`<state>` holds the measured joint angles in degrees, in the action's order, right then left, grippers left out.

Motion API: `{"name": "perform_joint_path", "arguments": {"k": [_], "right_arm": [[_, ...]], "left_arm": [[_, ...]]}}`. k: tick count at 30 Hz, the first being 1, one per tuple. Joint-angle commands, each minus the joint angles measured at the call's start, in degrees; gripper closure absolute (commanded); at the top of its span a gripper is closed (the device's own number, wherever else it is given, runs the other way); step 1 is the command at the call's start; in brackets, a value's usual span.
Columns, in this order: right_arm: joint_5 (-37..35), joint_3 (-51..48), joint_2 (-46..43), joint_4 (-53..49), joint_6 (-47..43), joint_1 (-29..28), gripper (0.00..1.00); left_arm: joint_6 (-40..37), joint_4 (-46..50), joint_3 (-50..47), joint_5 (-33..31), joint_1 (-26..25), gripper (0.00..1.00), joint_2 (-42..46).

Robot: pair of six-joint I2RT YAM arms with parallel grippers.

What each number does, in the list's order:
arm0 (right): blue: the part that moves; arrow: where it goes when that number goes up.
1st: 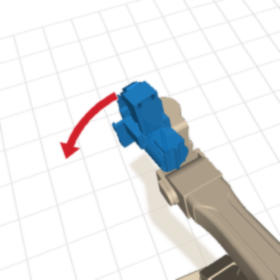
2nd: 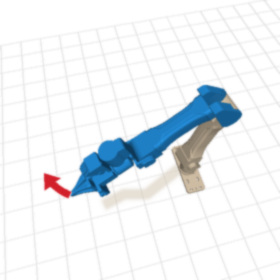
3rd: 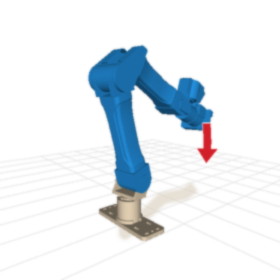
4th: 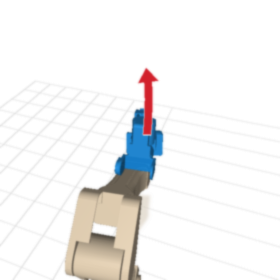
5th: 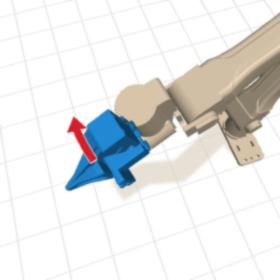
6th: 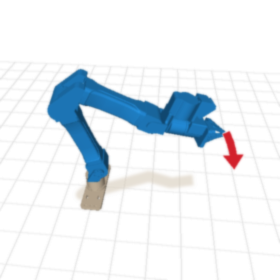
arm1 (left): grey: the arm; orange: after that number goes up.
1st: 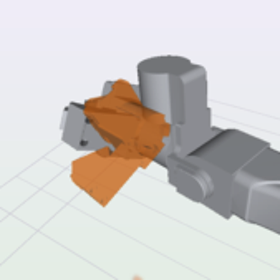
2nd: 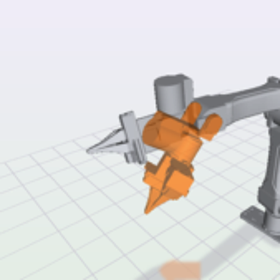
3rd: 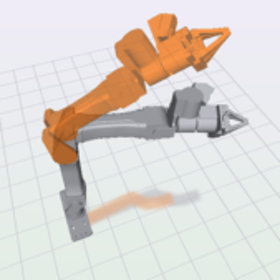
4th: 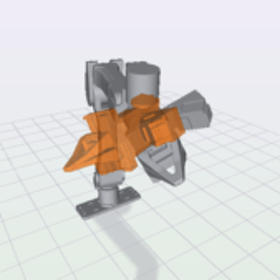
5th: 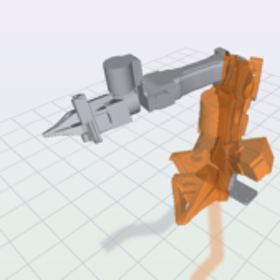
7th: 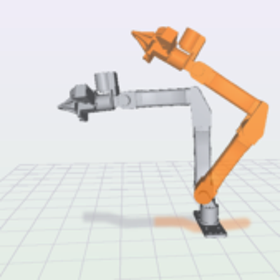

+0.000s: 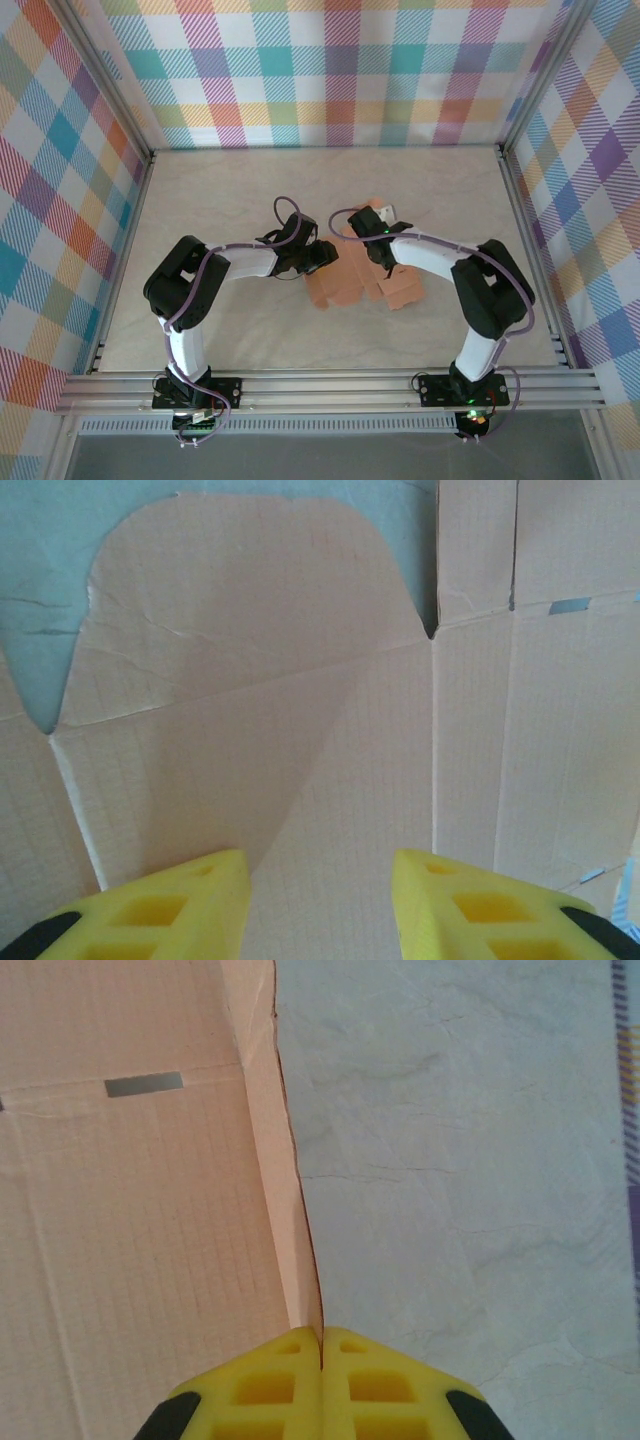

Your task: Fold the paper box

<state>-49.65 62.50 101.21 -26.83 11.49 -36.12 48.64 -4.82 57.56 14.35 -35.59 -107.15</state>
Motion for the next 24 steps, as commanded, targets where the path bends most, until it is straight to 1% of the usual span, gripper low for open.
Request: {"name": "perform_joint_path", "arguments": {"k": [1, 5, 9, 11, 15, 18, 19, 22, 24], "right_arm": [[-12.0, 2.4, 4.4, -3.9, 1.5, -1.0, 1.0], [-11.3, 2.8, 5.0, -4.7, 2.5, -1.3, 1.0], [-8.8, 0.4, 0.4, 0.8, -1.7, -1.0, 1.0], [-5.8, -1.0, -2.4, 4.1, -4.9, -0.3, 1.0], [5.8, -3.2, -8.7, 8.5, -7.3, 2.4, 1.0], [18.8, -4.8, -12.3, 11.7, -10.2, 5.2, 1.0], [23.8, -5.4, -13.2, 12.4, -11.2, 6.3, 1.0], [32.9, -5.7, -14.2, 13.1, -13.2, 9.3, 1.0], [38.5, -5.7, -14.5, 13.0, -14.2, 11.2, 1.0]], "left_arm": [[-0.3, 5.6, -1.9, -1.9, -0.1, 0.57, 0.4], [-0.4, 5.6, -2.0, -1.9, -0.1, 0.57, 0.5], [-1.9, 5.6, -2.1, -2.0, -0.1, 0.57, 1.5], [-3.9, 5.8, -1.9, -2.2, -0.3, 0.56, 2.9], [-9.5, 7.2, -1.6, -6.4, -0.9, 0.53, 8.3], [-14.5, 7.2, -2.1, -9.5, -1.0, 0.52, 12.9], [-17.1, 6.2, -2.7, -10.0, -1.0, 0.52, 14.6], [-24.7, 3.9, -3.8, -10.2, -0.9, 0.5, 19.2], [-29.9, 2.5, -3.8, -8.8, -0.9, 0.46, 21.2]]}}
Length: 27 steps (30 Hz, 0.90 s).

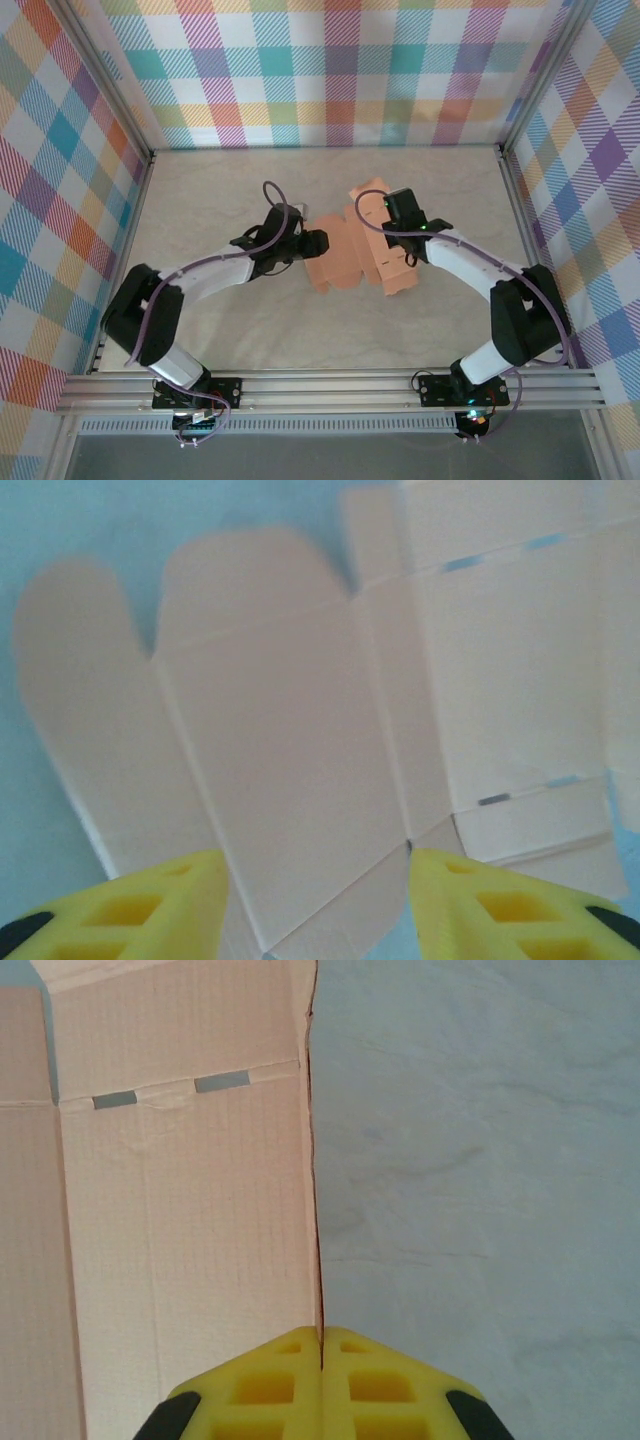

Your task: Fold the paper box

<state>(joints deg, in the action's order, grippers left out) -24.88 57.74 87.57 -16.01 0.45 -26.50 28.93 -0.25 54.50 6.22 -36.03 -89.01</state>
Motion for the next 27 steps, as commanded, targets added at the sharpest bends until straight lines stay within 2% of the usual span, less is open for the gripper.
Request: {"name": "perform_joint_path", "arguments": {"k": [1, 6, 9, 16, 21, 27], "right_arm": [[17.8, -0.9, -1.1, 2.0, -3.6, 2.9, 1.0], [35.5, 0.5, -1.2, 0.8, -1.9, 7.5, 1.0], [41.7, 1.8, 0.1, -1.0, -2.4, 8.3, 1.0], [47.2, 2.3, 0.0, -1.4, -1.5, 8.6, 1.0], [49.8, 2.1, -1.0, -1.5, -0.7, 9.1, 1.0], [53.6, 1.6, -0.7, -0.8, -0.6, 9.5, 1.0]], "left_arm": [[-12.8, -2.9, -0.7, 0.5, -0.4, 0.44, 3.9], [-19.9, -8.7, 1.3, 8.7, -0.4, 0.28, 3.1], [-21.6, -7.2, 7.3, 12.4, 0.3, 0.22, -1.4], [-21.4, 0.2, 24.6, 29.6, 5.9, 0.22, -14.8], [-22.7, 3.6, 31.0, 32.5, 8.5, 0.22, -20.1], [-25.1, 6.0, 34.2, 37.8, 9.5, 0.22, -23.0]]}}
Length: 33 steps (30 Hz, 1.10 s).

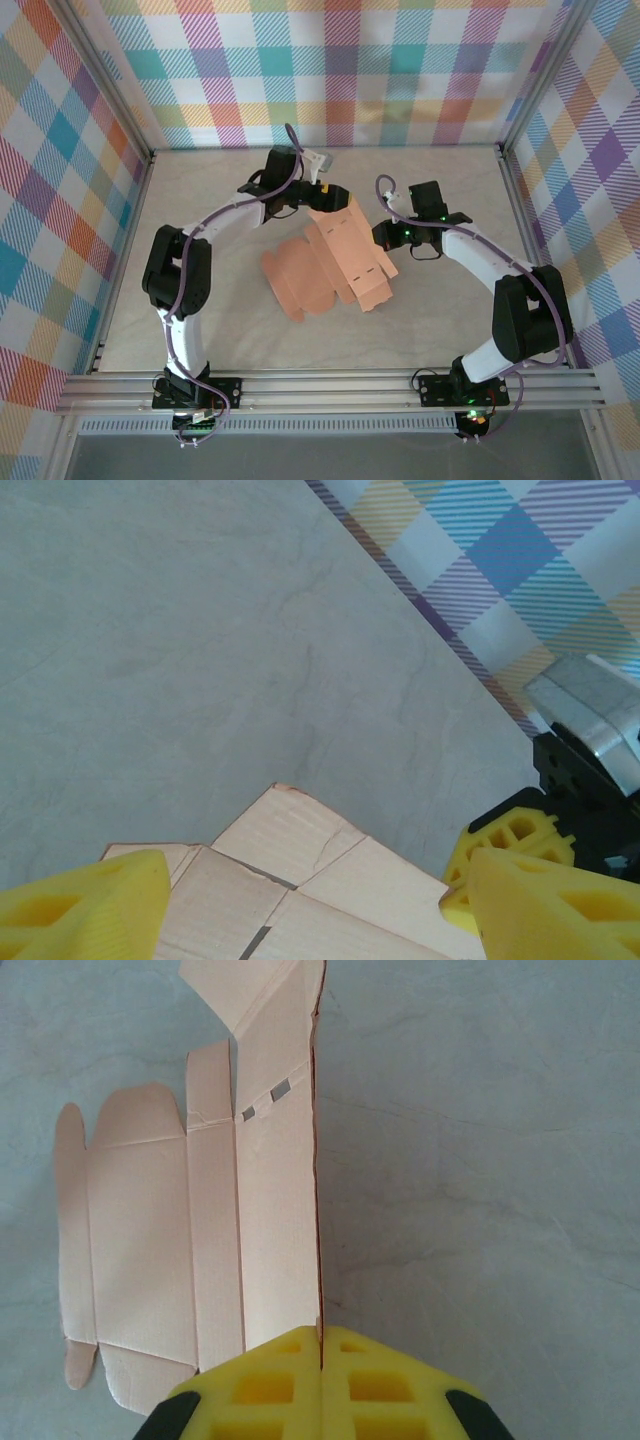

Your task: Fold the paper box

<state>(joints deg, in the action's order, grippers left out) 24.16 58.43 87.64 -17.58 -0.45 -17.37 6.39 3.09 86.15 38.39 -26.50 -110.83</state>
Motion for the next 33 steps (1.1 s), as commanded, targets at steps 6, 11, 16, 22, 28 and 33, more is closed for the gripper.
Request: {"name": "perform_joint_path", "arguments": {"k": [6, 11, 16, 22, 28, 33], "right_arm": [[8.2, 1.3, -0.4, 0.4, -0.1, 0.8, 1.0], [10.2, 2.0, -0.4, -0.4, -0.6, 0.8, 1.0], [10.8, 2.6, -0.4, -1.2, -0.9, 0.8, 1.0], [10.8, 3.2, -0.1, -1.7, -0.9, 0.8, 1.0], [8.0, 4.7, 1.5, -3.4, -0.7, 0.8, 1.0], [7.9, 5.8, 2.8, -3.7, 0.4, 0.8, 1.0]], "left_arm": [[-6.7, 8.1, 5.9, 8.7, 0.0, 0.23, -4.1], [-8.7, 11.4, 8.8, 8.5, 0.6, 0.25, -6.2], [-9.8, 12.3, 10.7, 10.3, 1.0, 0.22, -7.4], [-13.2, 17.9, 12.6, 15.7, 1.0, 0.3, -8.5], [-16.2, 18.8, 10.7, 16.9, 1.0, 0.34, -5.1], [-17.5, 11.7, 3.8, 12.1, 0.6, 0.34, 0.4]]}}
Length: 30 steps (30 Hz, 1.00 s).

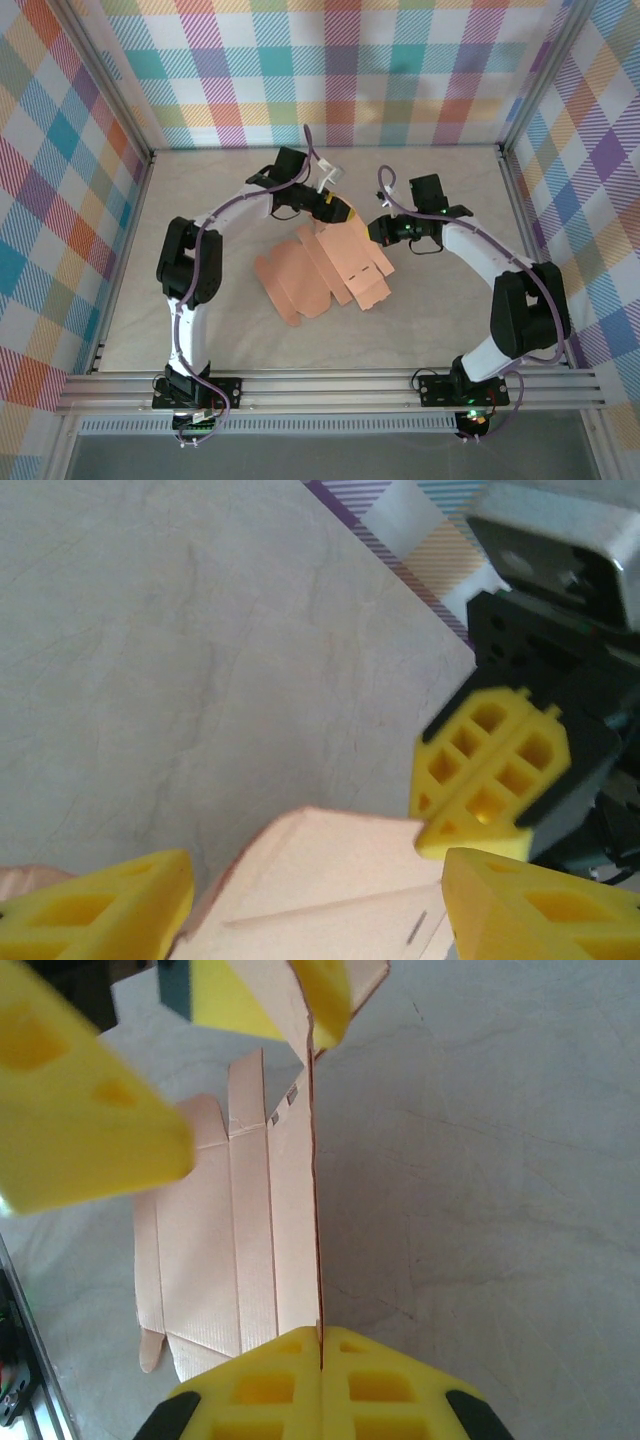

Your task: Fold the paper box

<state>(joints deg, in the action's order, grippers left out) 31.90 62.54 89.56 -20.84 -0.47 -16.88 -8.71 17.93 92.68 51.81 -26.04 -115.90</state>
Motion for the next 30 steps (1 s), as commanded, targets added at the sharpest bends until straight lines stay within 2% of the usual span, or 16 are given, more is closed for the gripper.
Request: {"name": "perform_joint_path", "arguments": {"k": [1, 4, 7, 11, 17, 20, 30], "right_arm": [[0.4, 1.8, 1.1, -0.4, 0.6, 0.3, 1.0], [0.7, 2.1, 1.4, -0.7, 0.8, 0.3, 1.0], [1.1, 2.5, 1.8, -1.1, 0.7, 0.3, 1.0], [1.8, 2.8, 2.0, -1.3, 0.8, 0.3, 1.0], [2.6, 2.9, 2.1, -1.8, 0.6, 0.3, 1.0], [2.7, 3.0, 2.0, -2.1, 0.6, 0.3, 1.0], [1.9, 3.3, 1.8, -2.2, 1.0, 0.3, 1.0]], "left_arm": [[-2.7, -4.3, -4.0, -2.8, -0.1, 0.35, 6.4], [-3.4, -5.1, -6.4, -6.9, -0.7, 0.38, 8.8], [-3.8, -5.8, -8.0, -10.6, -1.2, 0.48, 10.4], [-5.2, -5.8, -8.0, -14.0, -1.8, 0.53, 10.6], [-7.9, -3.1, -5.1, -17.3, -3.0, 0.54, 7.5], [-9.2, -2.5, -3.9, -18.7, -3.7, 0.65, 6.6], [-11.1, -0.7, -5.0, -21.0, -4.7, 0.93, 7.4]]}}
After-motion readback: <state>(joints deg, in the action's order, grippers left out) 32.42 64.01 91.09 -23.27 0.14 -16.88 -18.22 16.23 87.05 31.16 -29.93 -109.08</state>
